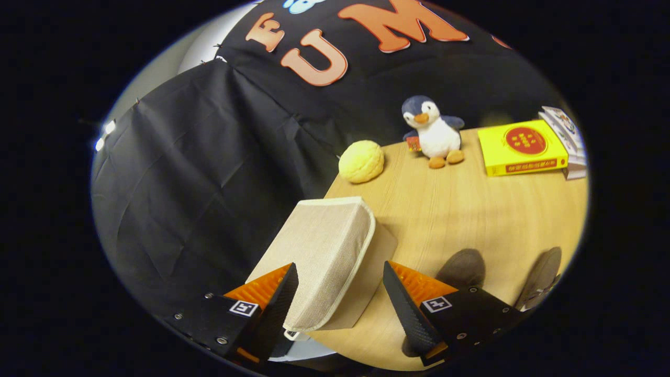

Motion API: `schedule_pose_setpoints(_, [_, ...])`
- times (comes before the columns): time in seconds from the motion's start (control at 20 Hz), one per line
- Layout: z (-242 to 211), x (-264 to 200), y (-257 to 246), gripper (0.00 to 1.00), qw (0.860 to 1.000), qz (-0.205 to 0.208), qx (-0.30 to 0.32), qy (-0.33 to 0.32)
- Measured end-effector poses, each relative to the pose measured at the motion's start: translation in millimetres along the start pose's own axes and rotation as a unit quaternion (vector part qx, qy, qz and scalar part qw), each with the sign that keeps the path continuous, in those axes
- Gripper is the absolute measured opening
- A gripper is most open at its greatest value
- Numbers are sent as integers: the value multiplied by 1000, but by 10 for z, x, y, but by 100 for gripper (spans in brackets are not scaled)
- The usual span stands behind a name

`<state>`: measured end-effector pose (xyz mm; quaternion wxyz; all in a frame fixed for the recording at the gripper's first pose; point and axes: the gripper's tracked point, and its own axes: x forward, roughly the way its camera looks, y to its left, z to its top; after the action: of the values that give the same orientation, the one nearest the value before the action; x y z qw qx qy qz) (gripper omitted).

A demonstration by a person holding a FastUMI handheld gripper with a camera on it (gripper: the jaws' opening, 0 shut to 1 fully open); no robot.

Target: Open the storage box then place both shoes into the box .Put the left shoe in first, then the right shoe, with the right side of both shoes facing outward in a uniform manner.

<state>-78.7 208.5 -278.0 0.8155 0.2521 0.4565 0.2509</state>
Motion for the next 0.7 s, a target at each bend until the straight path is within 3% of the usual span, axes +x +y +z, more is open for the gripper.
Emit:
schedule_pose_setpoints(0.45, [-388, 478, -39, 97, 994, 53, 76, 62])
schedule_pose_setpoints(0.7, [-567, 594, 83, 94, 980, 102, 151, 86])
